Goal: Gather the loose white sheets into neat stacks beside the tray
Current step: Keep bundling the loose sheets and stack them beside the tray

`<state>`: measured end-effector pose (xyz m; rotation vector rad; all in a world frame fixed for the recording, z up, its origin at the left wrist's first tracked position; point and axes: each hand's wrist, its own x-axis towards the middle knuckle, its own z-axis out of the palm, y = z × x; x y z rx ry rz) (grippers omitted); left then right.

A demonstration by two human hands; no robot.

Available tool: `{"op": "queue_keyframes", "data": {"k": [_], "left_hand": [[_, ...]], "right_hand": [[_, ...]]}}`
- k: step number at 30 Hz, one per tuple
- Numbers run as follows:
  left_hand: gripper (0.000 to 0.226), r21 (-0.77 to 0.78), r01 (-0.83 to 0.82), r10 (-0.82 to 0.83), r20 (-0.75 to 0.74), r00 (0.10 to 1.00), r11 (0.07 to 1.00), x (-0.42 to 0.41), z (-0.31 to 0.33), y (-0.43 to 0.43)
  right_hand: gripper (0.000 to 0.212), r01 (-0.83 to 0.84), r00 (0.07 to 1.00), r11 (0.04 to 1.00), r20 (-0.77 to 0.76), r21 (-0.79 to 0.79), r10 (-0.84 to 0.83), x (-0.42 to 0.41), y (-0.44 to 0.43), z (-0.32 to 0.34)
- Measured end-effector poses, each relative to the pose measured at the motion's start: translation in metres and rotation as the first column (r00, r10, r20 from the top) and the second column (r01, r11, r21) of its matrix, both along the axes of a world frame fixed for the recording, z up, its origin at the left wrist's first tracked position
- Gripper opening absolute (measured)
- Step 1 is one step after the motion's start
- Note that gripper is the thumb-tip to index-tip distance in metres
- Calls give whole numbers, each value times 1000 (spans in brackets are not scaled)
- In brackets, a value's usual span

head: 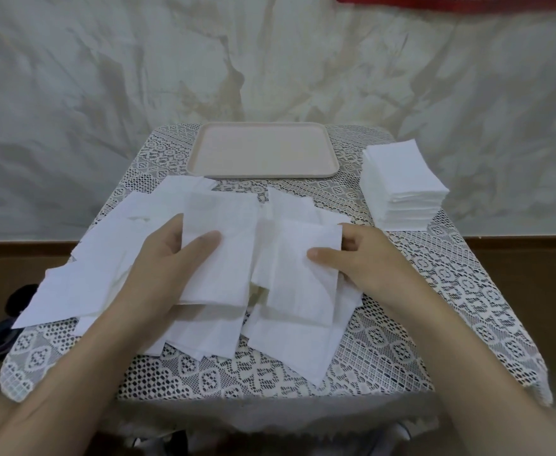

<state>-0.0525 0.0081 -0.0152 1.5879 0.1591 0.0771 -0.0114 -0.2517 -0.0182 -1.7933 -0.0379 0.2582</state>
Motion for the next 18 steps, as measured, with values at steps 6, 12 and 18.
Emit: {"op": "queue_keyframes", "data": {"k": [6,12,18], "left_hand": [[20,14,9,-9,14,1000,1000,-1,1,2],[18,38,-17,16,27,1000,999,1,0,8],[19,17,-2,2,17,1000,1000,3,-3,6]], "right_hand": [[12,61,995,985,84,-162,-48,5,-3,1],[31,127,985,903,160,-411,-65,31,6,-4],[37,74,993,934,116,-349,-35,39,3,-6]]}}
